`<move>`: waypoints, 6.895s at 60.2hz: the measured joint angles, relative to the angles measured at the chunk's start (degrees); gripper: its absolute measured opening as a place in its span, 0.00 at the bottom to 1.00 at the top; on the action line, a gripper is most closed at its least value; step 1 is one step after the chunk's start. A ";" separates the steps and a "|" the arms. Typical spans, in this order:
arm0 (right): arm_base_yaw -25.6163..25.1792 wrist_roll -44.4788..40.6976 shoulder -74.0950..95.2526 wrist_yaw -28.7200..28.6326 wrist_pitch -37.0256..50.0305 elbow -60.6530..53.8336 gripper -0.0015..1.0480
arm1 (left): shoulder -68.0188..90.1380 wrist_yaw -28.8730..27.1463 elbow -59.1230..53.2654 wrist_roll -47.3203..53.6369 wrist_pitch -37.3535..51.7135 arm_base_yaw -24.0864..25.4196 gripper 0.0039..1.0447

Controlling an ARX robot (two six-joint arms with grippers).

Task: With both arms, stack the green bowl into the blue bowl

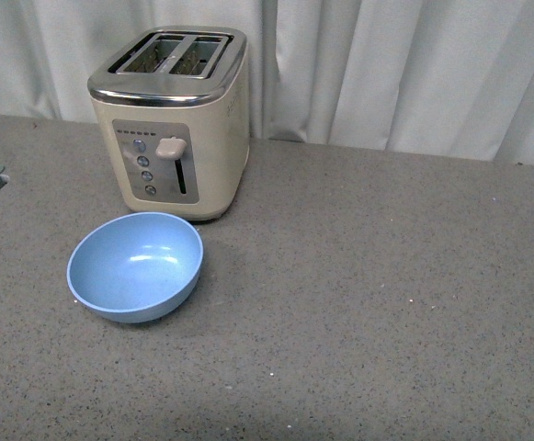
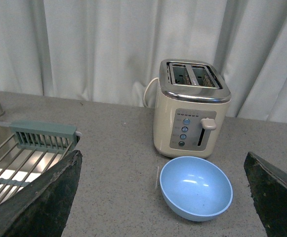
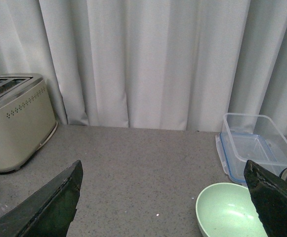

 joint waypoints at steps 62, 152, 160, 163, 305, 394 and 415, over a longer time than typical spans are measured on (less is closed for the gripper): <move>0.00 0.00 0.00 0.00 0.00 0.00 0.91 | 0.00 0.02 0.00 0.00 0.00 0.00 0.94; 0.00 0.02 0.00 -0.02 0.00 0.00 0.91 | 9.73 1.44 6.36 -9.53 -15.91 -1.99 0.94; 0.00 0.02 0.00 0.00 0.00 0.00 0.91 | 22.62 -2.01 8.46 -24.57 -21.42 -6.03 0.94; 0.00 0.02 0.00 0.00 0.00 0.00 0.91 | 26.21 -3.34 8.46 -28.44 -19.06 -6.86 0.94; 0.00 0.00 0.00 0.00 0.00 0.00 0.91 | 104.83 -9.31 35.47 -35.85 17.25 -14.53 0.94; 0.00 0.00 0.00 0.00 0.00 0.00 0.91 | 106.95 -7.15 35.34 -40.15 19.58 -20.33 0.04; 0.00 0.00 0.00 0.00 0.00 0.00 0.91 | 101.94 -5.38 34.47 -46.38 19.52 -29.94 0.04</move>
